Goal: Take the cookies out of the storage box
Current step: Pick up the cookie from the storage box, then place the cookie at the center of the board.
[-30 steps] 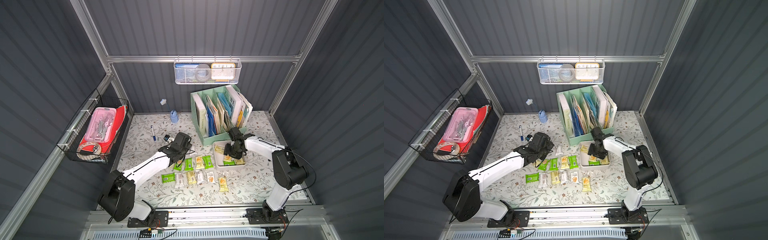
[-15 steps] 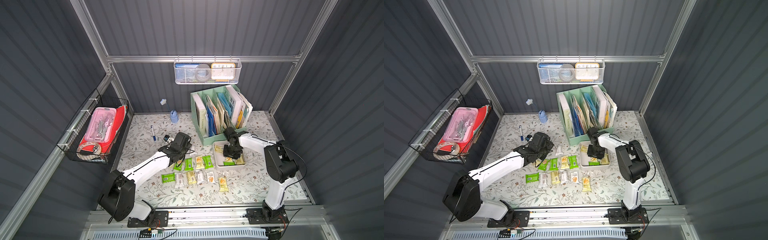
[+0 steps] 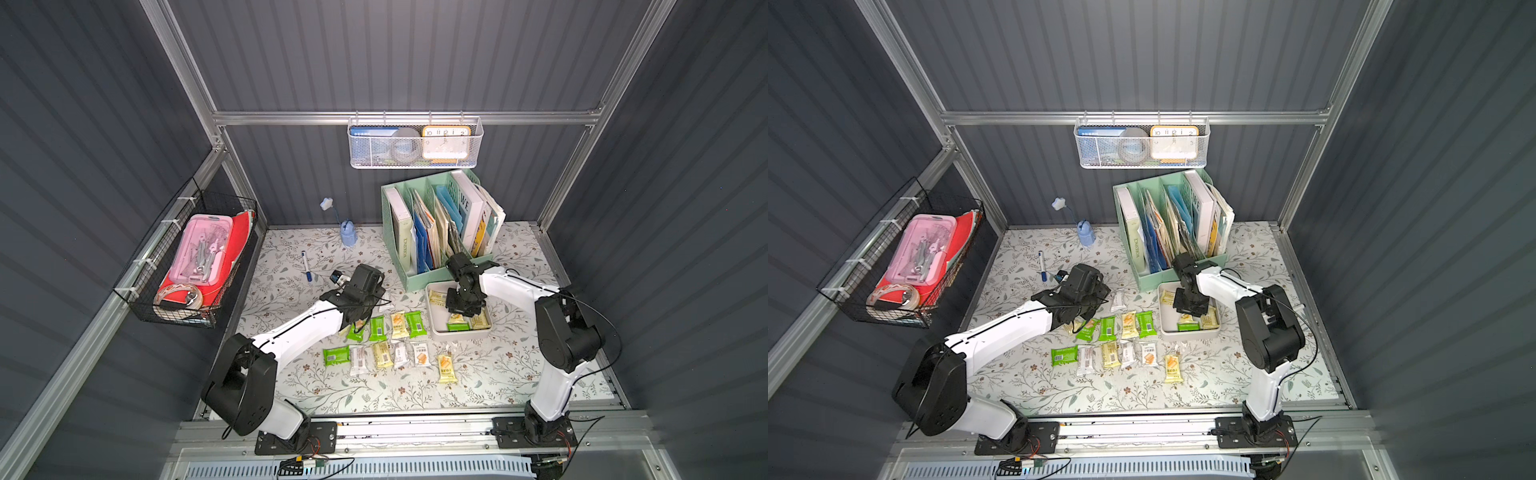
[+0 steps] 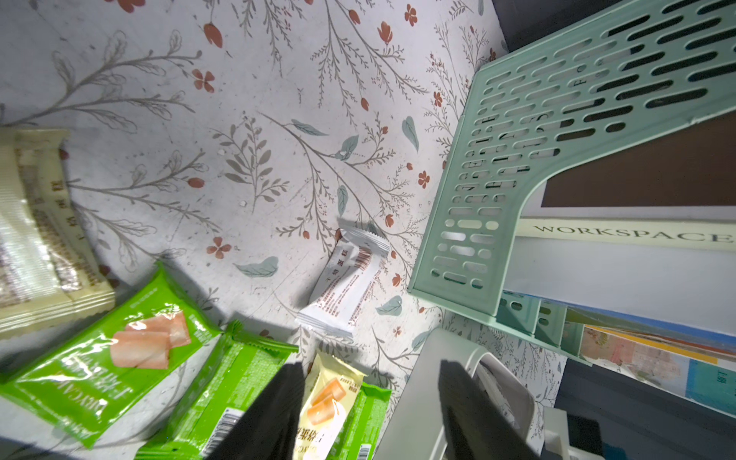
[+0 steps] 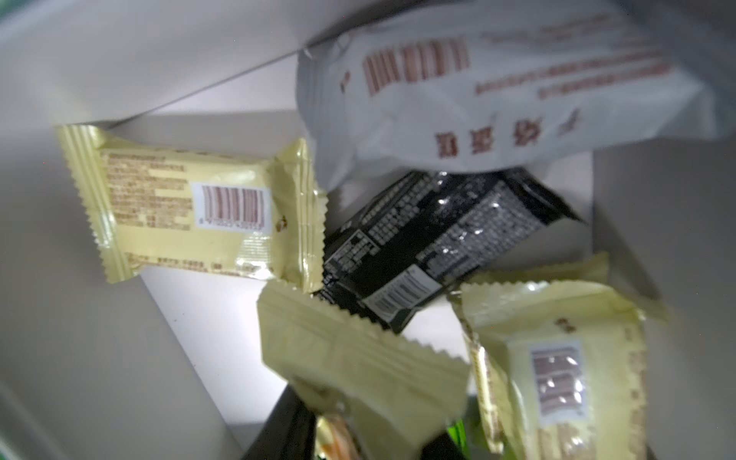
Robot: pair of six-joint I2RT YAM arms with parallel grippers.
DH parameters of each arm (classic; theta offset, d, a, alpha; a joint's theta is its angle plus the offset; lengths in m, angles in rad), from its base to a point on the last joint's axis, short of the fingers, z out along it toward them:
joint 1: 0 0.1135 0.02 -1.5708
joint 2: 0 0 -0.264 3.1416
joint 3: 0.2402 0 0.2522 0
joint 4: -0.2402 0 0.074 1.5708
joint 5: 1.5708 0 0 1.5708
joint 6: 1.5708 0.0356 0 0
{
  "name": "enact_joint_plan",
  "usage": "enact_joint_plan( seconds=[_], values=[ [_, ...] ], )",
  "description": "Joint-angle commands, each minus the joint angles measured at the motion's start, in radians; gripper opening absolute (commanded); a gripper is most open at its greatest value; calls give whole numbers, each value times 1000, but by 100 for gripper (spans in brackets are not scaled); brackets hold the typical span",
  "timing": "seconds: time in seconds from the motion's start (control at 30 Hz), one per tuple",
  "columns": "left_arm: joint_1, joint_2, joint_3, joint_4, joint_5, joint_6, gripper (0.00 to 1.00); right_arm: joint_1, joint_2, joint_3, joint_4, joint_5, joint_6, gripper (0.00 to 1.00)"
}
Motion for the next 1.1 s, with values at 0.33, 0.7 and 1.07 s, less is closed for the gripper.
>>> enact_joint_plan(
  seconds=[0.33, 0.7, 1.07],
  values=[
    [20, -24, 7, -53, -52, -12, 59, 18, -224, 5, -88, -15, 8, 23],
    [88, -142, -65, -130, -94, -33, 59, 161, -257, 119, -97, -76, 64, 6],
    [162, -367, -118, -370, -237, -95, 58, 365, -33, 332, 9, -148, 138, 6]
  ],
)
